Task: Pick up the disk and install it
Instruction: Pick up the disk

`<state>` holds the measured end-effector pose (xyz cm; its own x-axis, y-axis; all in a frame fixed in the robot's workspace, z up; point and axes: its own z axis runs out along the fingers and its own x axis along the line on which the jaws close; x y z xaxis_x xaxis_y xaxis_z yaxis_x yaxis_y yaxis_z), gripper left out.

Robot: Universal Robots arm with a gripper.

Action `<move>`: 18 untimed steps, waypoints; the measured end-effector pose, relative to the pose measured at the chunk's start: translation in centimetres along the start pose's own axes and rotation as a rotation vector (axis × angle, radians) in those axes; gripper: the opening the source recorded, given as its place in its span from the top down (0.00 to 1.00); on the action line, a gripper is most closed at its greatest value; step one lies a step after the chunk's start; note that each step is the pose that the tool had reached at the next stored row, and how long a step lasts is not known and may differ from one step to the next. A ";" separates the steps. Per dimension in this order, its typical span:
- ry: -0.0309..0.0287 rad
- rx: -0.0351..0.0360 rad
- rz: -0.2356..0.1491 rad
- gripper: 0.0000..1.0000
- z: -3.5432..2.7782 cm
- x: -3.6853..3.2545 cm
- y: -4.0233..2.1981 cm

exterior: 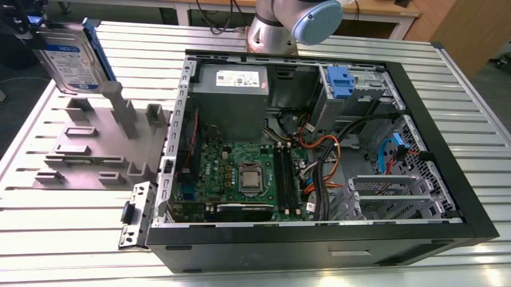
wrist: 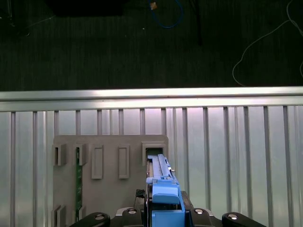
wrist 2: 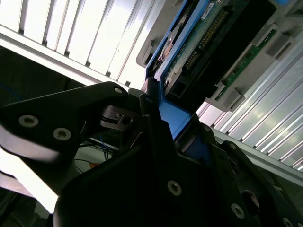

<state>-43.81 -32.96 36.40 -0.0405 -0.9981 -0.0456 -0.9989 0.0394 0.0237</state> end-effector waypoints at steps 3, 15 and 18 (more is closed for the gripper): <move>-0.0001 0.0002 0.000 0.63 -0.07 0.00 0.00; -0.0001 0.0002 0.000 0.63 -0.47 -0.02 0.01; -0.0001 0.0001 0.000 0.63 -0.57 -0.03 0.01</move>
<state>-43.81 -32.96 36.97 -0.0404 -0.9981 -0.0457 -0.9989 0.0394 0.0236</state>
